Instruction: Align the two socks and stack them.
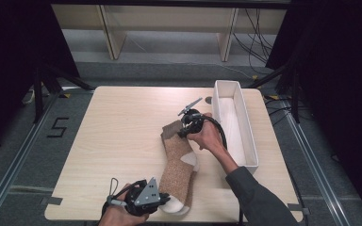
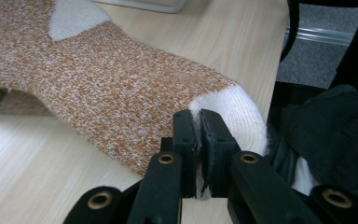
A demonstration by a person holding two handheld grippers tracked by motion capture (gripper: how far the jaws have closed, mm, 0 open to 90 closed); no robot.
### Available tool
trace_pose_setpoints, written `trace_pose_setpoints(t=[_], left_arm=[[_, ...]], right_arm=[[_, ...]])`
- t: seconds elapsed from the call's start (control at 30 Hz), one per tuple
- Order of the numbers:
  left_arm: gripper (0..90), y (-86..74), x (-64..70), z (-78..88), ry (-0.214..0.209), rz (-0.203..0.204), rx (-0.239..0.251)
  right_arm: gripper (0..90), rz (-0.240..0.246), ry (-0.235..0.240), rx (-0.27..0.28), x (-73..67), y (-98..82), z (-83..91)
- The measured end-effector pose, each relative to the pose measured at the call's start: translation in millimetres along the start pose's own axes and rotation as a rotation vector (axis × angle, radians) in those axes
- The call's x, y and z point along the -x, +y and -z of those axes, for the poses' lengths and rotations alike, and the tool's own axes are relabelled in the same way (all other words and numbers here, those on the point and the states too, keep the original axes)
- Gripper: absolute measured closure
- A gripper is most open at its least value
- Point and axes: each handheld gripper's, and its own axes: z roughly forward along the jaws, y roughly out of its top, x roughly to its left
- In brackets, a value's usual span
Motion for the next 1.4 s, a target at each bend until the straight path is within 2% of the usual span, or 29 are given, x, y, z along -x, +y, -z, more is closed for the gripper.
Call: trace_pose_setpoints(t=[0.03, 0.07, 0.2, 0.33, 0.4, 0.43, 0.47, 0.5, 0.63, 0.73, 0.77, 0.8, 0.83, 0.9, 0.93, 1.07, 1.13, 1.17, 1.2, 1.23, 1.3, 1.37, 1.4], left_arm=[[84.8, 0.2, 0.7, -3.0, -0.006, 0.003, -0.003], [84.8, -0.1, 0.6, -6.2, -0.009, 0.002, -0.002], [84.7, -1.2, 0.8, -13.2, -0.017, 0.001, -0.021], [84.7, -1.8, 4.9, -15.8, -0.013, -0.002, -0.02], [84.7, 0.3, 6.6, -15.0, -0.003, -0.024, -0.026], [84.7, 1.5, 8.6, -14.6, -0.002, -0.022, -0.017], [84.7, 2.8, 9.5, -13.3, 0.004, -0.035, -0.023], [84.7, 4.2, 10.7, -12.3, 0.007, -0.044, -0.018], [84.7, 8.7, 15.8, -10.6, 0.017, -0.057, 0.0], [84.6, 9.9, 18.0, -15.7, 0.0, -0.069, -0.016], [84.6, 7.3, 14.1, -21.6, -0.002, -0.06, -0.03], [84.6, 7.3, 14.1, -21.6, -0.002, -0.06, -0.03], [84.6, 5.6, 12.1, -24.4, -0.009, -0.045, -0.03], [84.5, 2.8, 8.7, -28.6, -0.018, -0.035, -0.038], [84.5, 2.0, 8.5, -30.1, -0.021, -0.033, -0.046], [83.9, -2.1, 8.8, -33.9, -0.033, -0.019, -0.053], [83.6, -4.3, 7.7, -33.8, -0.035, -0.011, -0.057], [83.5, -5.5, 8.6, -33.3, -0.038, -0.004, -0.056], [82.9, -6.5, 8.6, -33.2, -0.038, 0.001, -0.047], [79.4, -6.9, 8.4, -31.8, -0.044, 0.005, -0.053], [76.8, -7.8, 7.6, -30.6, -0.048, 0.031, -0.041], [67.4, -8.2, 4.9, -26.5, -0.056, 0.051, -0.027], [63.7, -8.2, 4.2, -24.0, -0.059, 0.077, -0.004]], right_arm=[[81.7, 0.022, -0.003, -0.003, 2.2, -1.9, -1.4], [81.7, 0.001, -0.011, -0.017, 1.6, -4.0, -2.7], [81.6, 0.017, -0.008, -0.04, 3.2, -8.3, -13.1], [81.6, 0.031, 0.004, -0.036, 0.4, -7.7, -18.1], [81.6, 0.057, 0.01, -0.024, -0.2, -6.6, -18.9], [81.6, 0.07, 0.011, -0.014, -0.4, -5.9, -18.4], [81.6, 0.056, 0.021, -0.012, -2.8, -5.5, -16.8], [81.6, 0.079, 0.02, -0.002, -3.1, -4.4, -15.3], [81.6, 0.09, 0.041, 0.024, -6.6, 0.2, -8.3], [81.5, 0.092, 0.059, 0.013, -6.5, 1.3, -12.1], [81.3, 0.095, 0.032, -0.019, -5.6, -0.5, -19.3], [81.3, 0.095, 0.032, -0.019, -5.6, -0.5, -19.3], [81.0, 0.098, 0.003, -0.058, -3.7, -2.7, -26.7], [80.8, 0.104, -0.009, -0.066, -1.8, -3.5, -29.7], [80.6, 0.087, -0.01, -0.073, -1.0, -4.6, -31.1], [78.2, 0.088, -0.018, -0.105, -0.3, -6.2, -36.4], [77.5, 0.098, -0.034, -0.113, -1.8, -5.9, -38.7], [77.4, 0.131, -0.026, -0.114, -2.2, -5.4, -40.7], [77.5, 0.142, -0.023, -0.117, -4.1, -5.3, -42.0], [77.3, 0.157, -0.028, -0.124, -6.7, -4.4, -43.6], [76.5, 0.152, -0.033, -0.125, -7.1, -4.1, -44.4], [72.5, 0.141, -0.046, -0.137, -7.0, -3.9, -46.1], [71.6, 0.135, -0.051, -0.132, -7.1, -3.6, -45.3]])
